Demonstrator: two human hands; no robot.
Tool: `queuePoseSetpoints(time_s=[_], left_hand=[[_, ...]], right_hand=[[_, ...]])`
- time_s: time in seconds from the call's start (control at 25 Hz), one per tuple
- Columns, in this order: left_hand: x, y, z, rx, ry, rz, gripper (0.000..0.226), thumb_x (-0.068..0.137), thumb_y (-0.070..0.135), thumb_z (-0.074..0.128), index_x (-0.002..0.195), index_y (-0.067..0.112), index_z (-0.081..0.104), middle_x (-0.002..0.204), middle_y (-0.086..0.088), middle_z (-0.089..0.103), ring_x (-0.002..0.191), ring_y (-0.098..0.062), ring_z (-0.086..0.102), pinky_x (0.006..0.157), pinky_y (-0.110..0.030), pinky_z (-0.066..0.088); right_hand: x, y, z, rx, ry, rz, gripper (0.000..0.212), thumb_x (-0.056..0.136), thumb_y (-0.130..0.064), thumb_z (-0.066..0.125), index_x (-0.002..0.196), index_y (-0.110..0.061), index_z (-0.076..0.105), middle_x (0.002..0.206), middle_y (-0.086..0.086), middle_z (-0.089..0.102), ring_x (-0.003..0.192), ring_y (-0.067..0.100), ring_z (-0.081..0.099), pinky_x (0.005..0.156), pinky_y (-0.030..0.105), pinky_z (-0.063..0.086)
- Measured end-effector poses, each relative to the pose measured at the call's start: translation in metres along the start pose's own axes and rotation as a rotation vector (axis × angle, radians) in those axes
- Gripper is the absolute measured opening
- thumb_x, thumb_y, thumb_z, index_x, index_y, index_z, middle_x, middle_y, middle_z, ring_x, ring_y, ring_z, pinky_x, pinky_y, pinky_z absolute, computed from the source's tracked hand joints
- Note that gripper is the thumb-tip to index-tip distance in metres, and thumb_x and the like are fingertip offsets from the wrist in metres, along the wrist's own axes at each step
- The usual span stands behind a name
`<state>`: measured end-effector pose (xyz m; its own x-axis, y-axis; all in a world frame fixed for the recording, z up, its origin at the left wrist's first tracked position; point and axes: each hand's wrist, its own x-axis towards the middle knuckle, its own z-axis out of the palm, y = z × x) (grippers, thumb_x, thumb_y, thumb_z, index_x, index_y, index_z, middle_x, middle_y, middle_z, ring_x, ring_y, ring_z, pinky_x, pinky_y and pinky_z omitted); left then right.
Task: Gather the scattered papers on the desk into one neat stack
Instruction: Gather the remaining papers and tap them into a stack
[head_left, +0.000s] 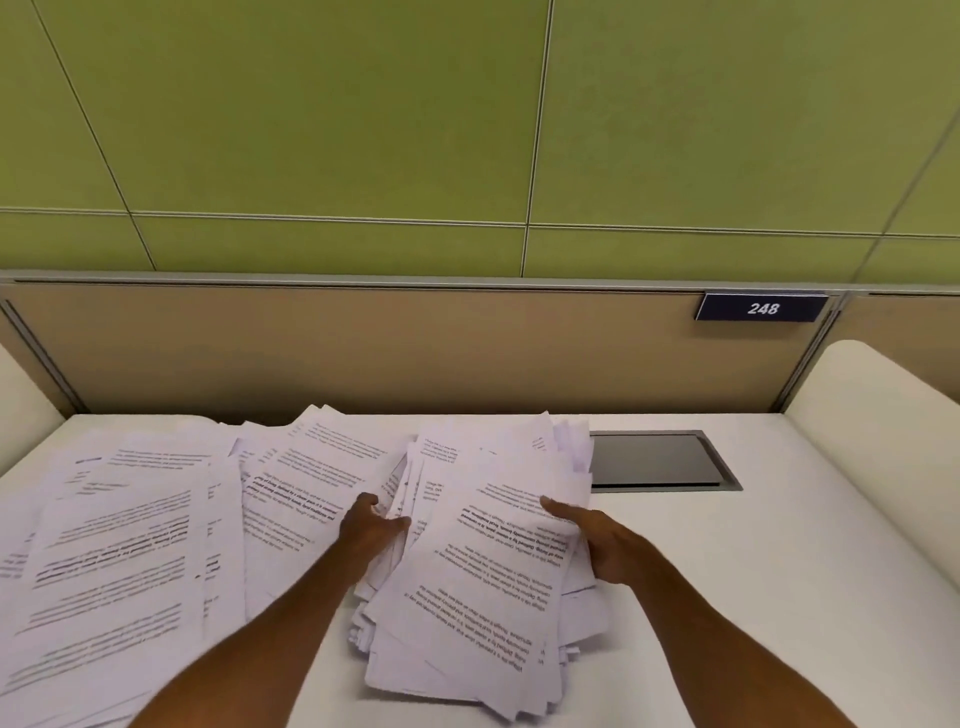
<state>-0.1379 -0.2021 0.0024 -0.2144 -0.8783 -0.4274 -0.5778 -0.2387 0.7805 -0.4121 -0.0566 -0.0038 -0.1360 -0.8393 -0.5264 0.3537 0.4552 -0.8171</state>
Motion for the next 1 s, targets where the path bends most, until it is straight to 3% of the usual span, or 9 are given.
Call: queuePoseSetpoints(time_s=[0.12,0.2,0.28,0.4,0.52,0.64,0.72,0.84,1.0], left_hand=[[-0.007,-0.004,0.029,0.342,0.098,0.090,0.056,0.081,0.034,0.074,0.124,0.004,0.055,0.132,-0.018,0.048,0.119,-0.033,0.051,0.096,-0.042,0.050],[-0.013,-0.006,0.041,0.448,0.128,0.089,0.062,0.079,0.047,0.072,0.122,0.006,0.055,0.130,-0.015,0.044,0.122,-0.032,0.046,0.098,-0.042,0.048],[-0.015,-0.009,0.045,0.305,0.097,0.106,0.058,0.073,0.048,0.077,0.110,0.006,0.063,0.120,-0.013,0.057,0.111,-0.028,0.057,0.092,-0.041,0.052],[-0.015,-0.016,0.039,0.003,0.035,0.110,0.043,0.067,0.028,0.086,0.099,0.006,0.069,0.105,-0.011,0.071,0.091,-0.024,0.067,0.081,-0.037,0.057],[-0.018,-0.014,0.027,-0.168,0.010,0.089,0.068,0.056,0.023,0.093,0.113,0.003,0.061,0.111,-0.005,0.064,0.103,-0.027,0.062,0.085,-0.037,0.054],[-0.016,0.004,0.007,-0.552,-0.346,0.072,0.091,0.046,0.023,0.096,0.124,0.000,0.056,0.120,-0.016,0.067,0.103,-0.035,0.068,0.086,-0.049,0.056],[-0.019,0.027,-0.003,-0.609,-0.422,0.167,0.076,0.049,0.018,0.094,0.117,0.004,0.064,0.119,-0.019,0.067,0.099,-0.036,0.070,0.082,-0.052,0.057],[-0.027,0.070,-0.007,-0.600,-0.119,0.329,0.034,0.072,0.009,0.080,0.103,0.011,0.065,0.114,-0.016,0.070,0.085,-0.029,0.074,0.072,-0.045,0.061],[-0.034,0.107,-0.002,-0.579,0.047,0.501,0.038,0.079,0.016,0.076,0.112,0.007,0.060,0.108,-0.015,0.070,0.095,-0.036,0.069,0.080,-0.051,0.057]], right_hand=[[0.002,0.007,0.002,-0.068,0.031,-0.014,0.056,0.078,-0.007,0.077,0.130,-0.005,0.057,0.118,0.017,0.070,0.105,0.039,0.069,0.090,0.057,0.055],[0.001,0.010,0.004,-0.114,0.047,-0.054,0.058,0.075,0.003,0.078,0.129,-0.004,0.056,0.116,0.017,0.071,0.104,0.039,0.069,0.090,0.055,0.055],[-0.002,0.009,0.006,-0.153,0.056,-0.090,0.060,0.074,0.008,0.076,0.128,-0.004,0.054,0.117,0.018,0.070,0.103,0.039,0.069,0.085,0.052,0.058],[-0.006,0.005,0.008,-0.220,0.105,-0.145,0.059,0.074,0.012,0.074,0.127,-0.003,0.054,0.117,0.019,0.069,0.101,0.039,0.069,0.082,0.050,0.059],[-0.014,0.004,0.003,-0.139,0.074,-0.234,0.055,0.076,0.008,0.074,0.127,-0.003,0.056,0.116,0.018,0.071,0.100,0.039,0.070,0.080,0.050,0.060],[-0.024,-0.014,0.004,-0.155,-0.009,-0.352,0.052,0.078,0.001,0.075,0.126,-0.005,0.057,0.116,0.016,0.071,0.101,0.035,0.071,0.076,0.042,0.061],[-0.026,-0.037,0.008,-0.201,-0.014,-0.437,0.048,0.079,0.001,0.074,0.124,-0.004,0.059,0.117,0.016,0.071,0.103,0.036,0.070,0.081,0.045,0.060],[-0.027,-0.074,0.021,-0.165,0.067,-0.574,0.039,0.079,0.000,0.075,0.116,-0.003,0.064,0.112,0.016,0.073,0.102,0.039,0.070,0.085,0.052,0.058],[-0.027,-0.100,0.034,-0.070,0.188,-0.781,0.023,0.081,0.001,0.073,0.098,-0.014,0.068,0.106,0.019,0.072,0.097,0.038,0.070,0.082,0.050,0.059]])
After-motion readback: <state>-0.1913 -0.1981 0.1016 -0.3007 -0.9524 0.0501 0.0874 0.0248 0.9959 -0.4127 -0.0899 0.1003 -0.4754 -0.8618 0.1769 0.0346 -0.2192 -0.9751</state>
